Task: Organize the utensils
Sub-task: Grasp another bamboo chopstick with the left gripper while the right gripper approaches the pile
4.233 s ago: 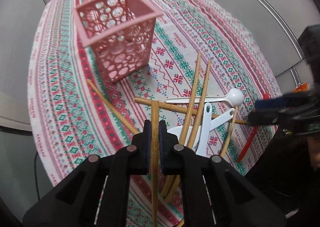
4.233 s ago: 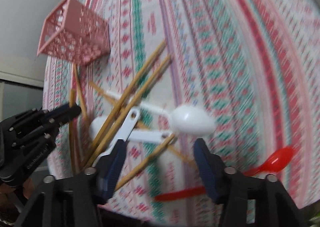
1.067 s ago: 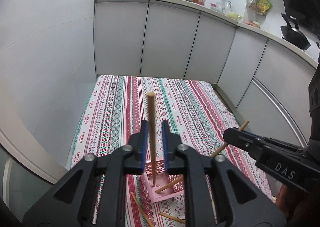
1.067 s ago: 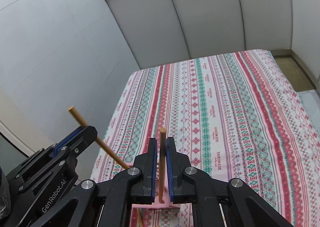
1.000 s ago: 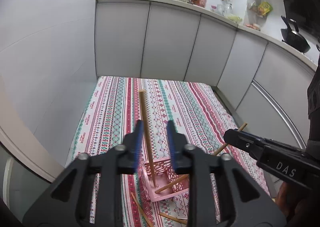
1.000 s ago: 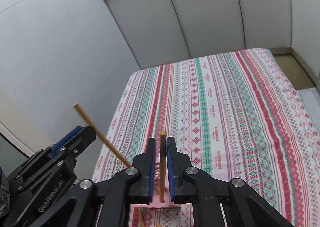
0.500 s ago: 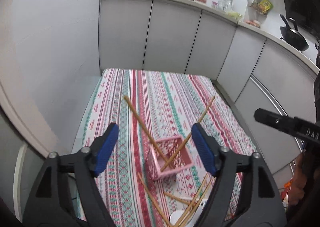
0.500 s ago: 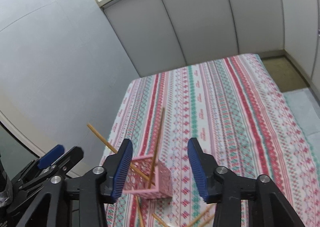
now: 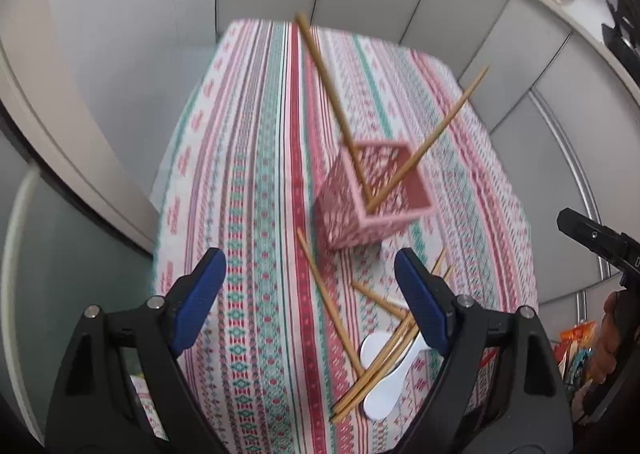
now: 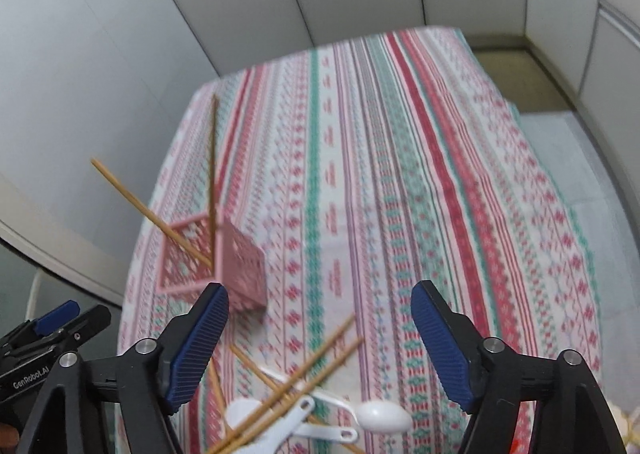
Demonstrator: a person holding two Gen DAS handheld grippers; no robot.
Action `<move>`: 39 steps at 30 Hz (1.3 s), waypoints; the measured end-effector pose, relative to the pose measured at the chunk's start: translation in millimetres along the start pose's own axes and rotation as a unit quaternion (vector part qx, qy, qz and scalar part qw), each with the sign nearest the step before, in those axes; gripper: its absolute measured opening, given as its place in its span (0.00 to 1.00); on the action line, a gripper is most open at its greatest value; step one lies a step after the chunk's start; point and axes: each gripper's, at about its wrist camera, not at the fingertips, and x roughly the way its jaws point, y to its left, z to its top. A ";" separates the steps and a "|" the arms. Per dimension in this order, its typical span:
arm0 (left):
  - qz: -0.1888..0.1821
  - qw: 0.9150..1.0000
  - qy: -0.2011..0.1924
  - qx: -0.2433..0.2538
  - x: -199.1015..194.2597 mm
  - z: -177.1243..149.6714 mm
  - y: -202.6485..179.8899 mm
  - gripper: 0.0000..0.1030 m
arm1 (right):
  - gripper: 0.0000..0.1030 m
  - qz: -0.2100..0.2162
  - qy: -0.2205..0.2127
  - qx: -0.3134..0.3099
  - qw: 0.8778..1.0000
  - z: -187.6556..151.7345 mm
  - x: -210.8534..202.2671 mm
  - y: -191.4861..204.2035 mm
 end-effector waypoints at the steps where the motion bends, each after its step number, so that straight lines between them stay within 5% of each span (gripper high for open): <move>1: 0.003 1.000 0.014 0.001 7.7 -2.8 0.5 0.84 | 0.78 -0.003 0.013 0.003 1.000 -3.6 5.0 -3.5; 8: 0.035 0.996 0.084 0.007 54.7 -16.8 4.2 0.81 | 0.79 -0.010 0.094 0.022 0.995 -22.6 44.4 -22.9; 21: 0.022 0.995 0.092 -0.027 99.7 -15.0 -2.7 0.30 | 0.78 -0.040 0.146 0.035 0.988 -35.4 79.0 -42.4; 27: 0.026 0.996 0.086 -0.021 115.0 -14.8 -14.7 0.16 | 0.78 -0.042 0.155 0.034 0.986 -35.5 85.1 -42.2; 39: 0.029 0.995 0.096 -0.030 123.7 -11.1 -11.2 0.09 | 0.76 -0.010 0.195 0.088 0.977 -42.7 114.2 -48.9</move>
